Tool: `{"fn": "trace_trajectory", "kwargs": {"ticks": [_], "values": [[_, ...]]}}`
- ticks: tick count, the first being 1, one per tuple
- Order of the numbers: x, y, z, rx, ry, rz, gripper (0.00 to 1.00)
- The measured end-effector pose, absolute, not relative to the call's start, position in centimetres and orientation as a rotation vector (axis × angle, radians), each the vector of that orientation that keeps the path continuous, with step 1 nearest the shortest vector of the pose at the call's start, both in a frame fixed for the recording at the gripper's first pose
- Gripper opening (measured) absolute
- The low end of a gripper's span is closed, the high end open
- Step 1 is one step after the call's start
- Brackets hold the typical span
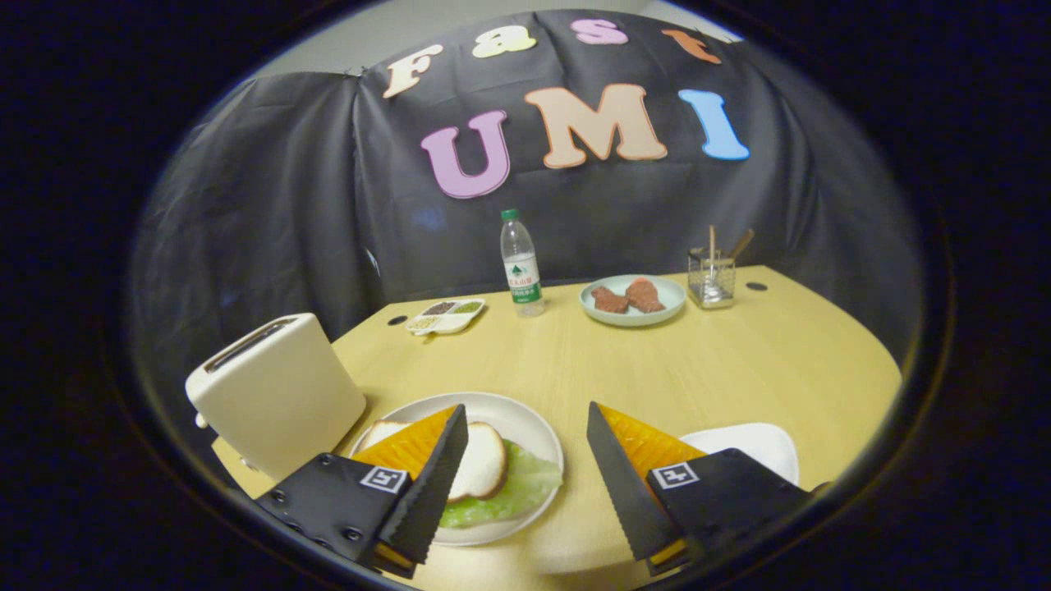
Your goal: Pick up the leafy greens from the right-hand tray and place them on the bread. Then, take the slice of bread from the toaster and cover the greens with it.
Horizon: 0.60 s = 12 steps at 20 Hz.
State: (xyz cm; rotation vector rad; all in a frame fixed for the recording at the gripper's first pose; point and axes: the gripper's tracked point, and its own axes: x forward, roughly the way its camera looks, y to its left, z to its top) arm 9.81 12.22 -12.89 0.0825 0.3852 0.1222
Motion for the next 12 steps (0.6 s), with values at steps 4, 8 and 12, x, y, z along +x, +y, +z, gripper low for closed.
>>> {"fn": "trace_trajectory", "kwargs": {"ticks": [4,8,12], "values": [[8.6,11.7,-9.8,0.038,0.232,0.134,0.93],[7.0,10.0,-7.1,0.025,0.122,0.132,0.94],[5.1,7.3,-3.7,0.022,0.038,0.089,0.95]]}}
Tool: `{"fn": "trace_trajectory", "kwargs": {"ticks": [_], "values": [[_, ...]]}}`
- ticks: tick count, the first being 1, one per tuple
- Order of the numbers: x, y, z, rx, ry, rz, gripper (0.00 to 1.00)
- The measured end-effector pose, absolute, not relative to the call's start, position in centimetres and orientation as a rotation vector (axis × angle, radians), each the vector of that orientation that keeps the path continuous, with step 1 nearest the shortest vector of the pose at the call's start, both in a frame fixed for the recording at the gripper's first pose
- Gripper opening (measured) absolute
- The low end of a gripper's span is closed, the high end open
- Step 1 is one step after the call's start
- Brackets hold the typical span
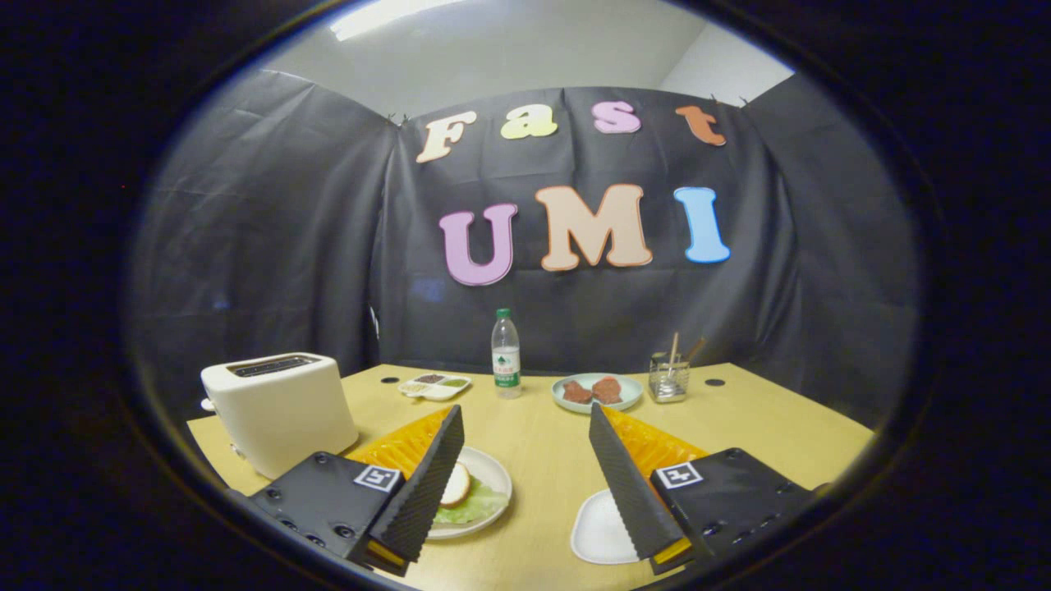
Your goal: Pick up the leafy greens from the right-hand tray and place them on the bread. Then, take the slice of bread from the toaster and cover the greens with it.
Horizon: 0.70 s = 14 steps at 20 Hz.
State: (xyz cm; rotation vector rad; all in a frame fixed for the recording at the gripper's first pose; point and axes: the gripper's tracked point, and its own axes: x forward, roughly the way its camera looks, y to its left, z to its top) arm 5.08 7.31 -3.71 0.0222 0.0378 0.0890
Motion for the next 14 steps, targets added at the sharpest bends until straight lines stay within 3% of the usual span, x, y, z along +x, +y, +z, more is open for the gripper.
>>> {"fn": "trace_trajectory", "kwargs": {"ticks": [14], "values": [[0.9,-0.3,1.1,0.045,-0.048,-0.022,0.96]]}}
